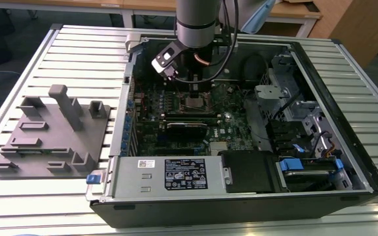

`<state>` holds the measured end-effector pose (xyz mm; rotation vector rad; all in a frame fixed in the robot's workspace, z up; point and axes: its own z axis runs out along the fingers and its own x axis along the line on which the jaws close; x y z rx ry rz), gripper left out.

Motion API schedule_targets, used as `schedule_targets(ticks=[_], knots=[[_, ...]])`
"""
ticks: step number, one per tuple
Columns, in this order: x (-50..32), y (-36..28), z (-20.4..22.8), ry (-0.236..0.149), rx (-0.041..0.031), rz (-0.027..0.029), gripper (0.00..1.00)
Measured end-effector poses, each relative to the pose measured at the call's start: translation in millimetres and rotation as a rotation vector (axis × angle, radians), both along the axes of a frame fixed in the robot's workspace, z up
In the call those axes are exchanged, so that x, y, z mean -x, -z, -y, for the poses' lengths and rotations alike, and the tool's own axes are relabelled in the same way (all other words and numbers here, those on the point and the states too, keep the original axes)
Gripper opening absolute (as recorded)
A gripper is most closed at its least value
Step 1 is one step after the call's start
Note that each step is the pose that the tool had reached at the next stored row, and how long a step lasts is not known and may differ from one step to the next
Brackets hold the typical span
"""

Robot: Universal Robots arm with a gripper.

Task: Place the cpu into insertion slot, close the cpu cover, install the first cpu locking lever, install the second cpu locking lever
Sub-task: 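Place the cpu into insertion slot, then close the cpu cover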

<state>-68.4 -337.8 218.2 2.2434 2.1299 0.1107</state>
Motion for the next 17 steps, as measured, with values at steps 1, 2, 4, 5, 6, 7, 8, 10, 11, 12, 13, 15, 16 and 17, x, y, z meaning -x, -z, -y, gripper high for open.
schedule_targets(ticks=[1,2,4,5,6,7,8,10,11,12,13,15,16,17], knots=[[0.0,0.0,0.0,0.000,0.0000,0.0000,0.11],[-0.1,-0.1,0.0,0.000,0.0001,-0.0002,0.11],[-1.0,-0.5,0.0,0.000,0.0004,-0.0011,0.11],[-1.4,-0.7,-0.1,0.000,0.0004,-0.0016,0.11],[-1.7,-0.7,-0.1,0.000,0.0001,-0.0020,0.11],[-1.8,-0.7,-0.1,0.000,0.0001,-0.0023,0.11],[-1.8,-0.7,-0.1,0.000,0.0001,-0.0025,0.11],[-1.8,-0.8,-0.1,0.000,0.0002,-0.0028,0.11],[-1.9,-1.1,-0.1,0.000,0.0003,-0.0028,0.11],[-1.9,-1.1,-0.1,0.000,0.0002,-0.0027,0.11],[-1.9,-1.7,-0.1,0.000,0.0002,-0.0027,0.11],[-1.9,-2.4,-0.1,0.000,0.0002,-0.0027,0.11],[-1.9,-2.4,-0.1,0.000,0.0002,-0.0027,0.11],[-1.9,-2.4,-0.1,0.000,0.0002,-0.0027,0.11]])
